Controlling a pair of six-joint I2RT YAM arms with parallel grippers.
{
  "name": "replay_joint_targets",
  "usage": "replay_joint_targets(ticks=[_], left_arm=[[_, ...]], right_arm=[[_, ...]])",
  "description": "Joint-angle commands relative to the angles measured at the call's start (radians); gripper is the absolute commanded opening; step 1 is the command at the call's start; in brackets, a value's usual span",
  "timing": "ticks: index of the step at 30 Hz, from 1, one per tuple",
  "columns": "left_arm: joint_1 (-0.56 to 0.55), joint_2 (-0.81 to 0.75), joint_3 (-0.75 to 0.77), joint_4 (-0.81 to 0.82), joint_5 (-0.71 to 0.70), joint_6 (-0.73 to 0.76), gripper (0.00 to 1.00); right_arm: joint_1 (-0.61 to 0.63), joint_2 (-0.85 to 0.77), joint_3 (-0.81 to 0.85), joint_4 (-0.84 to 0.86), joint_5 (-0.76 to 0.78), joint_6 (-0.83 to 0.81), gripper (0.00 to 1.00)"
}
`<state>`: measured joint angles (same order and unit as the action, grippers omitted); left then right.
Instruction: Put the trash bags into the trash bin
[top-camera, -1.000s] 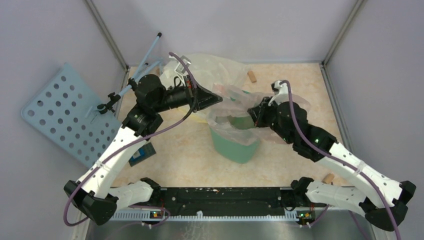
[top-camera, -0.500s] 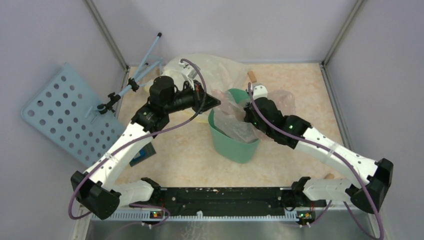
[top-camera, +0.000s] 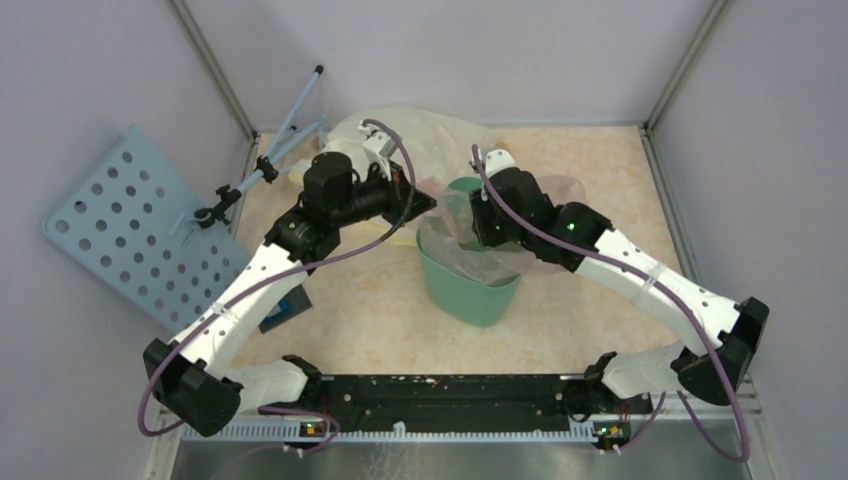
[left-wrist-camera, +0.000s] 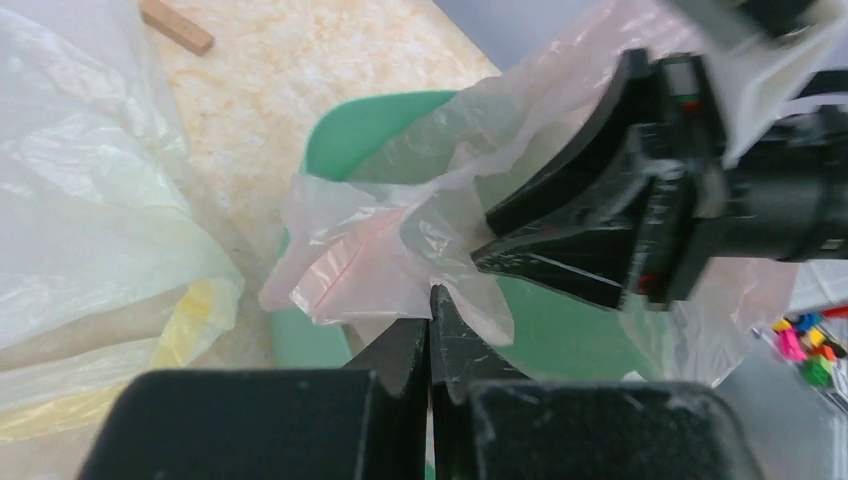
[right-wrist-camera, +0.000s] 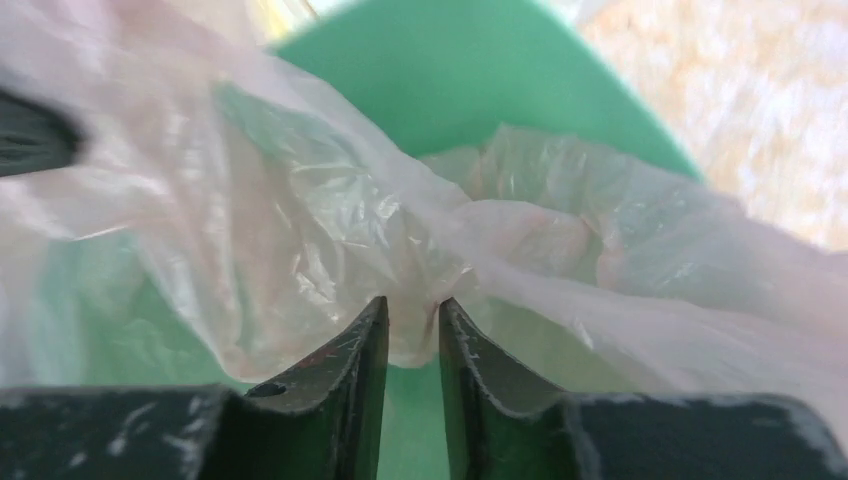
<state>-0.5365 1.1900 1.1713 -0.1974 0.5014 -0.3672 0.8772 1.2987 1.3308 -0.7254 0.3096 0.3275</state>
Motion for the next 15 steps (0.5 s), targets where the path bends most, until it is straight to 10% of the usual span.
replay_joint_targets(ticks=[1, 15], left_arm=[[0.000, -0.021, 0.057, -0.016, -0.096, 0.040, 0.00], [0.003, -0.053, 0.118, -0.093, -0.284, 0.121, 0.00]], right_arm=[[0.008, 0.012, 0.149, -0.043, -0.046, -0.041, 0.32], [0.009, -0.164, 0.347, -0.269, -0.022, -0.005, 0.68]])
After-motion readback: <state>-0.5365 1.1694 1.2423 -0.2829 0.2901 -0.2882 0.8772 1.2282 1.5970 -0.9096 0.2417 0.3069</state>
